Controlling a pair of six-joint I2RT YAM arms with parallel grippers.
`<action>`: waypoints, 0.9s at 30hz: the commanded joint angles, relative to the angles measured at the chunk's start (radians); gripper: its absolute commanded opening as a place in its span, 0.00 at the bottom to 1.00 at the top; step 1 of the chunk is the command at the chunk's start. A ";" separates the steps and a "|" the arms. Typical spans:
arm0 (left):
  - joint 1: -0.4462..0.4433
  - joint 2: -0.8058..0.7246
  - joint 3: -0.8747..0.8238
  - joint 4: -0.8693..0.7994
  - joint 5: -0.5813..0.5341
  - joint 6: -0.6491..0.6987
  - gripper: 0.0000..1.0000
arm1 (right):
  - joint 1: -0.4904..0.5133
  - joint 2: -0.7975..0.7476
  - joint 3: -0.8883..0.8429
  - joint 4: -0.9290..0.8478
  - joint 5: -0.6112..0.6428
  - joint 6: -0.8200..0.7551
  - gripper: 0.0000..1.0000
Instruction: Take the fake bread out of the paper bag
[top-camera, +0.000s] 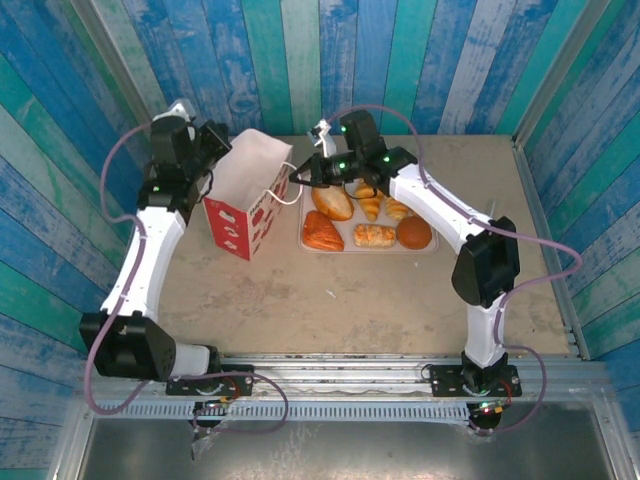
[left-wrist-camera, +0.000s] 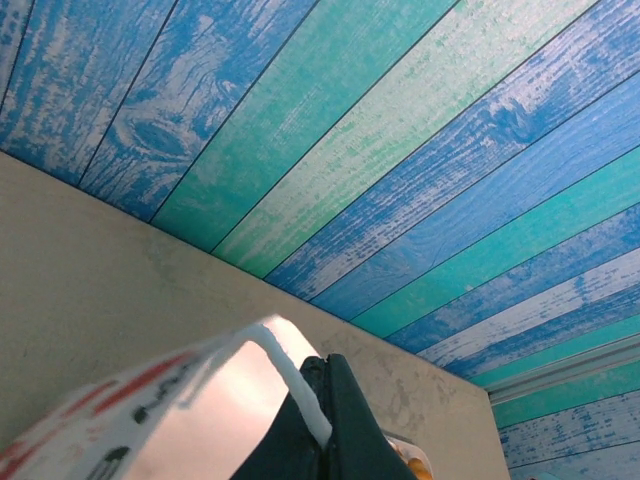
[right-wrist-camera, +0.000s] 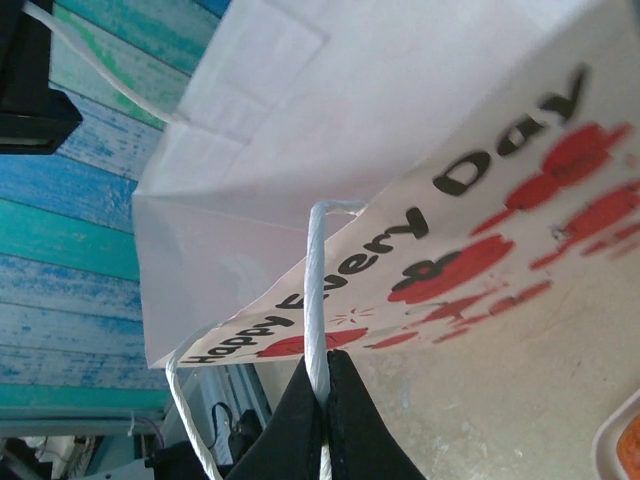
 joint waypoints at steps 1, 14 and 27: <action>0.009 0.076 0.053 0.041 0.036 0.030 0.02 | -0.005 0.040 0.058 -0.020 -0.002 0.006 0.01; 0.022 0.229 0.189 0.001 0.064 0.060 0.11 | -0.062 0.150 0.214 -0.100 -0.017 -0.016 0.24; 0.021 0.054 0.147 -0.073 -0.005 0.187 0.94 | -0.084 -0.076 0.187 -0.230 0.277 -0.297 1.00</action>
